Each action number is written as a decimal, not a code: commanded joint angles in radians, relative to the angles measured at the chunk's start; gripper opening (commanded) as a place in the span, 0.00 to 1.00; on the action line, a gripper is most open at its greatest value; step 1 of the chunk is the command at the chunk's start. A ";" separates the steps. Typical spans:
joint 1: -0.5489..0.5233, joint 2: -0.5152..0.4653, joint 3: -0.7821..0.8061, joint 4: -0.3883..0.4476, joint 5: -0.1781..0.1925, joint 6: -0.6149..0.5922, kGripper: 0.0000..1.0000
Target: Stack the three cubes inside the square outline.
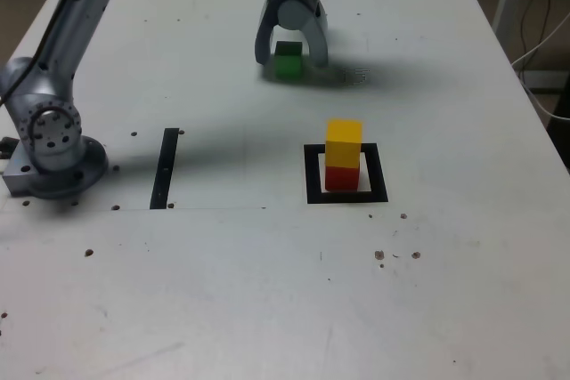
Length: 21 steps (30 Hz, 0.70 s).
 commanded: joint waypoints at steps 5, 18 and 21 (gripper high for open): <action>-0.017 0.009 -0.010 -0.002 -0.008 -0.003 0.28; -0.026 -0.009 -0.016 0.003 -0.021 -0.003 0.26; -0.027 -0.020 -0.015 0.007 -0.022 -0.004 0.26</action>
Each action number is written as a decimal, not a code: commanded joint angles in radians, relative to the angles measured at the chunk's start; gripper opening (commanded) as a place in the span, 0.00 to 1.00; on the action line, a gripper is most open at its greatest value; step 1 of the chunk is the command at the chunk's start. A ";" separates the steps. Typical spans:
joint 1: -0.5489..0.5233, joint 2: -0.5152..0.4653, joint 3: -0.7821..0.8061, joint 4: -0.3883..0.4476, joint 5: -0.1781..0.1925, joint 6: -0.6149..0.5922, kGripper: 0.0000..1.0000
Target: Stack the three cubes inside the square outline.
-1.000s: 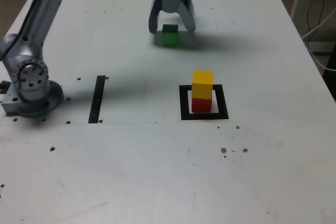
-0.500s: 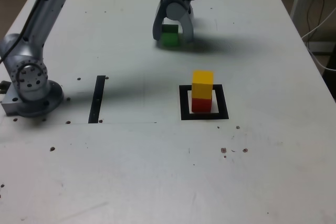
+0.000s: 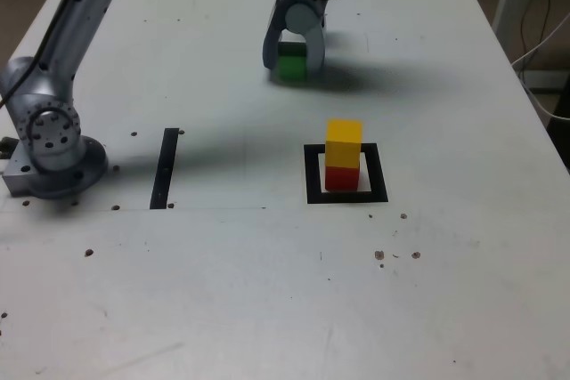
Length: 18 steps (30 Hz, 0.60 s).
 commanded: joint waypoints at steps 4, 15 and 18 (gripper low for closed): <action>-0.012 -0.036 -0.005 0.017 -0.005 -0.009 0.26; -0.083 -0.106 -0.032 0.105 -0.043 -0.079 0.27; -0.107 -0.130 -0.035 0.138 -0.044 -0.109 0.27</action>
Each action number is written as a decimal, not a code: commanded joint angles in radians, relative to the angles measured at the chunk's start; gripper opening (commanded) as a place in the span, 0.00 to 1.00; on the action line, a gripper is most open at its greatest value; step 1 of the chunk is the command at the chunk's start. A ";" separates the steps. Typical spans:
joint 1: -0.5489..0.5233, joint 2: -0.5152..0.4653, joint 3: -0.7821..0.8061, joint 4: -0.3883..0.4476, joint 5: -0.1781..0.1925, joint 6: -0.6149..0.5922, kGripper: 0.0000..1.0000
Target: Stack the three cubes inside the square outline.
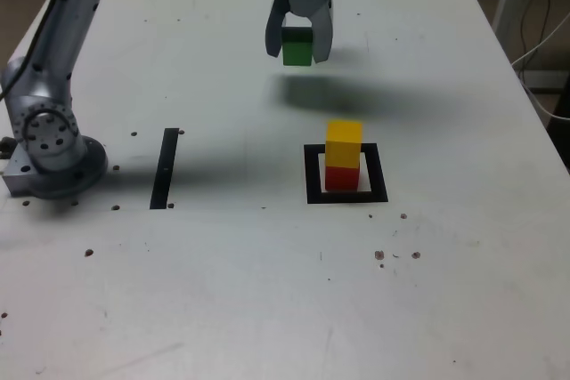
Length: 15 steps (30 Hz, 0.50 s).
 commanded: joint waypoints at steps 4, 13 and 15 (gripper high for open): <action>-0.049 -0.045 -0.016 0.053 -0.001 -0.043 0.27; -0.150 -0.091 -0.022 0.075 -0.021 -0.105 0.26; -0.165 -0.101 -0.017 0.078 -0.034 -0.114 0.26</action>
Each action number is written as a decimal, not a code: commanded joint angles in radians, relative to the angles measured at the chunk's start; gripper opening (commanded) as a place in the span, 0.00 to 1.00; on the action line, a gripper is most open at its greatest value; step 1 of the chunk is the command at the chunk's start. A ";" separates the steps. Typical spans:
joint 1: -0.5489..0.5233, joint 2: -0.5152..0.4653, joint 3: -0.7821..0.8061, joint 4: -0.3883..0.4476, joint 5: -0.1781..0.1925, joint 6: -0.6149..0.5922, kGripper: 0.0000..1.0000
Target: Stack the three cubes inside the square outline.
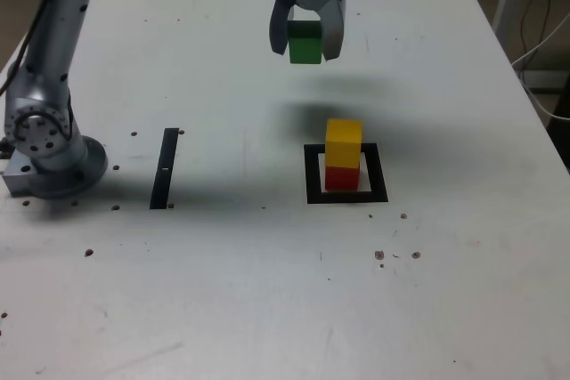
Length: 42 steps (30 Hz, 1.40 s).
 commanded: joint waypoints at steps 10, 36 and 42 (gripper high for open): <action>-0.149 -0.079 0.018 0.029 -0.064 -0.117 0.26; -0.306 -0.005 -0.043 0.035 -0.137 -0.298 0.27; -0.323 0.006 -0.049 0.035 -0.141 -0.298 0.27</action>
